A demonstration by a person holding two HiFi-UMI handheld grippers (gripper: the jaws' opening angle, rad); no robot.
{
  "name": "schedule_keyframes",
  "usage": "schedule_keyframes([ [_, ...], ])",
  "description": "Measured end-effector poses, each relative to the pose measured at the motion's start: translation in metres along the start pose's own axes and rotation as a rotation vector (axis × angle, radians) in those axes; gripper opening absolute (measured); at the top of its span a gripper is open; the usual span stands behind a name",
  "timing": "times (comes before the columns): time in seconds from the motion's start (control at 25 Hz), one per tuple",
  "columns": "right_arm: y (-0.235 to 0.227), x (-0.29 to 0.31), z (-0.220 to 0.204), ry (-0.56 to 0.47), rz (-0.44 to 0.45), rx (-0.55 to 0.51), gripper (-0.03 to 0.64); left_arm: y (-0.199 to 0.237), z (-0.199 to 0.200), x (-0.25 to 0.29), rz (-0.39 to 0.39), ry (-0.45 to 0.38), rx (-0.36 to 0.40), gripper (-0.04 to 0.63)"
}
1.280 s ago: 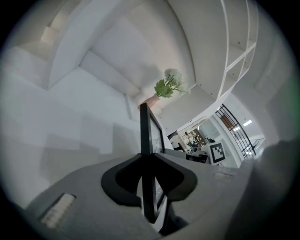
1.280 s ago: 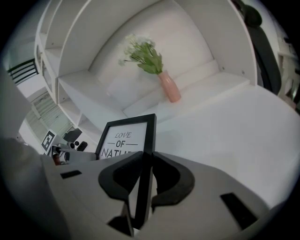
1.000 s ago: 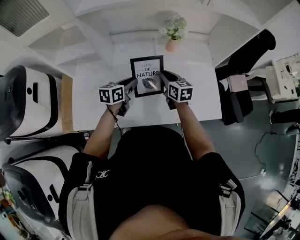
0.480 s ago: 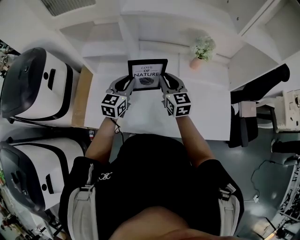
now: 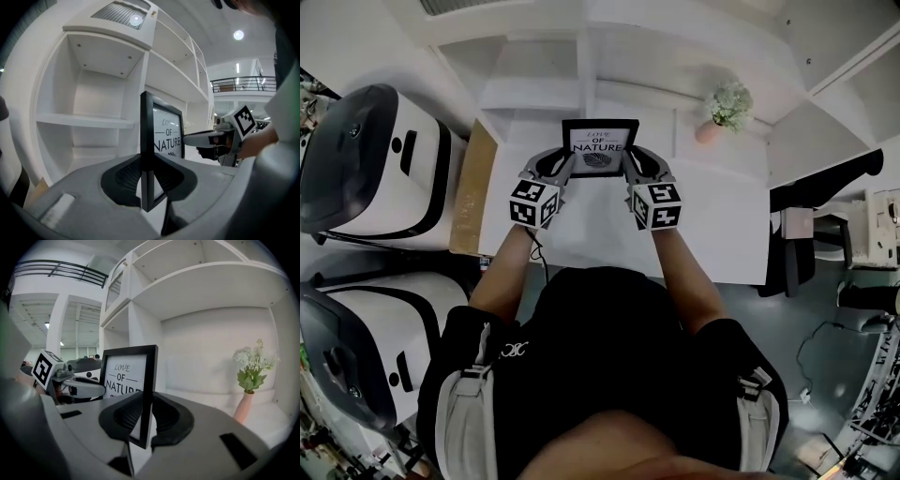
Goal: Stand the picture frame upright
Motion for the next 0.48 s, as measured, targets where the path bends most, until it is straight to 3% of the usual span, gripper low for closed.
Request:
schedule_keyframes([
  [0.48,0.024,0.053,-0.036,0.127,-0.123,0.017,0.064,0.065,-0.044,0.023,-0.094,0.108,-0.086,0.086],
])
Point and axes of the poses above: the fingertips, and each gripper's own axes: x forward along the fingers, y to its left, z out of its top, the point moved 8 cm from there along -x, backward along the fingers, and after that the axes turned 13 degrees about -z, right-handed, at the moved point
